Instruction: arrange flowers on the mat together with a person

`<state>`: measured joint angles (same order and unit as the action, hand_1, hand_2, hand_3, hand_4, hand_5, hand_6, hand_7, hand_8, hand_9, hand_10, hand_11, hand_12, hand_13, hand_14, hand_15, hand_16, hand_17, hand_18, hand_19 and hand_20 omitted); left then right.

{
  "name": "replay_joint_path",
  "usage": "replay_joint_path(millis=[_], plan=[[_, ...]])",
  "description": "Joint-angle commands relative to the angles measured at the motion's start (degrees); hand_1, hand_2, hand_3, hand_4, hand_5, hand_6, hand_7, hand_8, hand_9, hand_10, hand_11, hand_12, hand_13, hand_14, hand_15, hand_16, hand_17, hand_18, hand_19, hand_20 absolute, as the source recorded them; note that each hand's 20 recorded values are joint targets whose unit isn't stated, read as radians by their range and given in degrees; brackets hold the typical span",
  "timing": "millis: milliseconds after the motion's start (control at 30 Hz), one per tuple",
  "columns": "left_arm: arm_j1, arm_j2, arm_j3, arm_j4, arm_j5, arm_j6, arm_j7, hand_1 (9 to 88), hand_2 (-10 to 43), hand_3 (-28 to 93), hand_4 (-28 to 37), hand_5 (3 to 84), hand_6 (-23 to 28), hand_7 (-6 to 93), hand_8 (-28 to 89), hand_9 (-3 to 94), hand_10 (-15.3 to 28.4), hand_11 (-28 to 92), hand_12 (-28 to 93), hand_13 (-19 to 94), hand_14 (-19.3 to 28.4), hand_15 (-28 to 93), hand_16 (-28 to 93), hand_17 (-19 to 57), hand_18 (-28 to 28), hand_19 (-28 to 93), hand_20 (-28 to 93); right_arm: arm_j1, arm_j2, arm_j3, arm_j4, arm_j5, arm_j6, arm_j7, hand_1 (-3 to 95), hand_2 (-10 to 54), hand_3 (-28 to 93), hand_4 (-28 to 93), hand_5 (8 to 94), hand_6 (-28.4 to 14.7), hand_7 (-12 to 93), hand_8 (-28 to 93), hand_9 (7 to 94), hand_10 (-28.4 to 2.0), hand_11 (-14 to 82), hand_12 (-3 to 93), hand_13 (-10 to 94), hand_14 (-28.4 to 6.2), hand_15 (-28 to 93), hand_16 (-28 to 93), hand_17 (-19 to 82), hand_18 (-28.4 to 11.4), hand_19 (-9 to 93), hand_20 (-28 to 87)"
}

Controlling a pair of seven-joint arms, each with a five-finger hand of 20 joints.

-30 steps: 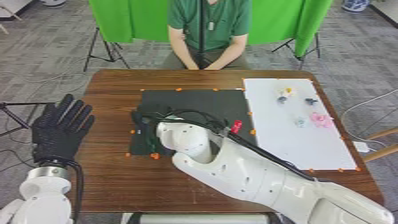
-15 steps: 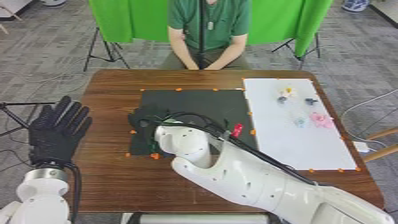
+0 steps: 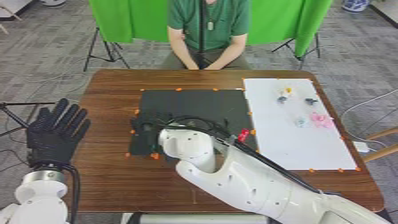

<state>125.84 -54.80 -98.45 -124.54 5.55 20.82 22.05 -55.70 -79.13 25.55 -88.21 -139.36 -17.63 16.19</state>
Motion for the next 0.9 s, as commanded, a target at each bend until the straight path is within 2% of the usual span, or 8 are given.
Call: replay_joint_path(millis=[33, 200, 300, 433, 600, 733, 800, 900], plan=[[0.6, -0.35, 0.47, 0.77, -0.11, -0.39, -0.34, 29.0, 13.8, 71, -28.3, 37.6, 7.2, 14.1, -12, 33.0, 14.6, 21, 8, 25, 13.6, 33, -8, -6.7, 12.9, 34, 12, 1.1, 0.9, -1.5, 0.6, 0.2, 4.3, 1.7, 47.8, 12.0, 49, -28, 60.8, 2.0, 19, -12, 59.7, -13.3, 11.2, 15.0, 54, -10.5, 44, 22, 26, -18.3, 66, 28], [1.1, -0.54, 0.13, 0.62, -0.29, -0.19, -0.15, 29.1, 13.8, 71, -28.3, 37.7, 7.3, 14.0, -11, 33.0, 14.6, 21, 8, 25, 13.8, 33, -8, -6.6, 12.9, 33, 11, 1.8, 1.6, -3.1, 1.0, 0.0, 8.7, 2.2, 50.0, 10.0, 55, -28, 59.2, 2.2, 20, -9, 62.0, -12.4, 12.9, 15.7, 56, -9.9, 44, 22, 26, -18.2, 66, 27], [1.0, -0.79, 0.11, 0.65, -0.11, -0.21, -0.51, 29.0, 13.7, 72, -28.3, 37.8, 7.3, 14.0, -11, 33.1, 14.6, 21, 8, 25, 13.9, 33, -8, -6.6, 12.9, 33, 11, 0.5, 1.5, -1.2, 0.1, 0.4, 7.5, 2.5, 51.2, 8.2, 60, -28, 60.0, 2.8, 21, -9, 63.6, -11.9, 13.4, 16.0, 56, -9.5, 44, 22, 27, -17.9, 66, 27], [1.4, -1.59, -0.31, 0.76, 0.35, -0.94, -0.69, 29.0, 13.7, 72, -28.3, 37.8, 7.3, 13.9, -11, 33.1, 14.6, 21, 8, 24, 13.9, 33, -8, -6.5, 12.9, 33, 11, -2.7, 2.3, 3.9, -2.9, 1.1, 8.7, 1.9, 45.5, 4.5, 68, -28, 56.2, 2.1, 20, -12, 61.1, -12.5, 13.7, 16.0, 56, -9.9, 45, 22, 27, -18.5, 66, 26], [2.0, -2.3, -1.08, 0.58, 0.69, -1.23, -1.04, 29.0, 13.6, 72, -28.3, 37.7, 7.2, 13.9, -11, 33.1, 14.7, 21, 8, 25, 13.8, 32, -8, -6.5, 12.9, 33, 11, -6.5, 6.8, 10.7, -9.5, 4.8, 13.2, -2.5, 42.5, 4.8, 69, -28, 55.2, 1.7, 20, -15, 60.8, -12.5, 13.9, 16.0, 55, -10.1, 45, 22, 26, -18.3, 66, 25], [2.0, -2.46, -1.72, 0.68, 0.57, -1.74, -0.78, 29.0, 13.6, 71, -28.3, 37.7, 7.2, 13.9, -11, 33.0, 14.6, 21, 8, 25, 13.7, 32, -8, -6.5, 12.9, 33, 11, -8.7, 11.7, 14.9, -15.4, 9.5, 17.8, -2.0, 41.3, 5.1, 69, -28, 55.1, 1.7, 20, -15, 60.2, -12.1, 13.8, 15.9, 54, -9.7, 41, 20, 26, -16.9, 63, 22], [2.3, -2.36, -1.79, 0.39, 0.64, -1.66, -0.35, 29.0, 13.6, 71, -28.3, 37.7, 7.2, 13.8, -11, 33.1, 14.6, 21, 8, 25, 13.6, 32, -8, -6.5, 12.9, 33, 12, -10.7, 13.9, 18.4, -17.3, 12.4, 19.6, -5.4, 40.7, 5.5, 69, -28, 55.0, 1.5, 20, -15, 60.1, -12.2, 13.6, 15.9, 54, -9.9, 40, 19, 26, -16.6, 62, 21], [2.1, -2.27, -1.72, 0.77, 0.29, -2.81, -0.13, 29.0, 13.5, 72, -28.3, 37.7, 7.2, 13.7, -11, 33.1, 14.5, 21, 8, 25, 13.5, 32, -8, -6.5, 12.9, 33, 12, -14.2, 17.3, 23.1, -20.8, 15.9, 21.7, -7.3, 41.8, 8.4, 68, -28, 54.9, 1.3, 20, -15, 59.9, -12.1, 13.3, 15.8, 54, -9.9, 38, 19, 27, -16.1, 60, 20]])
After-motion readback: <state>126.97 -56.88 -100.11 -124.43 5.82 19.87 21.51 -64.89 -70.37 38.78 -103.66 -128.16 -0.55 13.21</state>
